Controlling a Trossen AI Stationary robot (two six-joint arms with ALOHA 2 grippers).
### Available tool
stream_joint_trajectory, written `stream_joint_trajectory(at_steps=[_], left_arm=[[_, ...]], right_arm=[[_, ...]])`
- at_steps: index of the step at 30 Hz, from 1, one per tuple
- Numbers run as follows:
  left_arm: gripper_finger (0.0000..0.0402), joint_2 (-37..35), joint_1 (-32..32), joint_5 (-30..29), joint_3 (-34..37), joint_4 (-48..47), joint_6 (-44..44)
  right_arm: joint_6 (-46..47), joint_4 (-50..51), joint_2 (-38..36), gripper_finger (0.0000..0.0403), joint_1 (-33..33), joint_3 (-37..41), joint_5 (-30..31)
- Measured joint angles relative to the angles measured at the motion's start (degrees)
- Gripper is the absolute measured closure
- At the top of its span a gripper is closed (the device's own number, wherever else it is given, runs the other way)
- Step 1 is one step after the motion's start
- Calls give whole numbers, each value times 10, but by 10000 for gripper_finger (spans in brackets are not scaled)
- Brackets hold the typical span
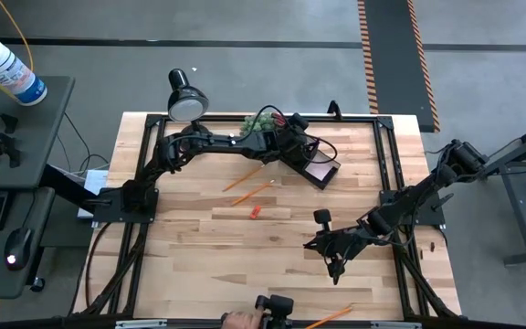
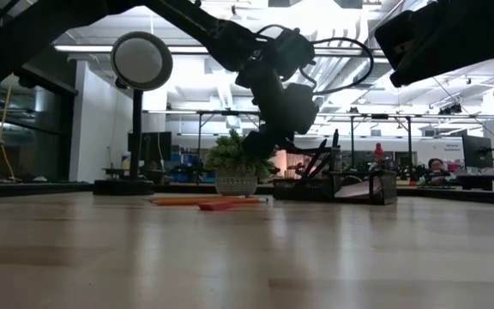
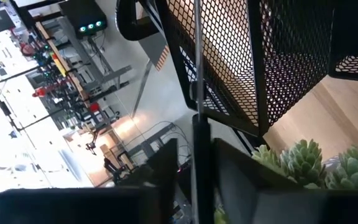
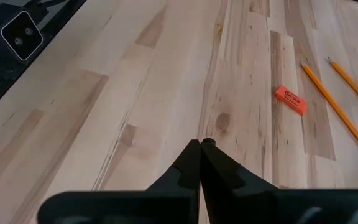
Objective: Pick and place office supplies into organizer
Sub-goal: Put the black scissors into the black desk organizer
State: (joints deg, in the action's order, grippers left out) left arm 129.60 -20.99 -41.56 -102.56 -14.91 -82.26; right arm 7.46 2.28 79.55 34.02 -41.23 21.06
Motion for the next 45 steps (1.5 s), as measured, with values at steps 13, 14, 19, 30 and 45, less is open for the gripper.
stream_joint_trajectory(at_steps=[13,14,19,30,45], left_arm=[[393,0,12,-55,0,-1,-59],[394,0,14,-61,0,0,-70],[386,0,31,-91,0,19,-127],[396,0,50,-95,0,51,-317],[398,25,54,-61,0,106,-462]], right_arm=[[0,0,0,402,0,0,0],[0,0,0,402,0,0,0],[0,0,0,402,0,0,0],[5,0,0,402,0,0,-3],[5,1,0,402,0,0,-7]])
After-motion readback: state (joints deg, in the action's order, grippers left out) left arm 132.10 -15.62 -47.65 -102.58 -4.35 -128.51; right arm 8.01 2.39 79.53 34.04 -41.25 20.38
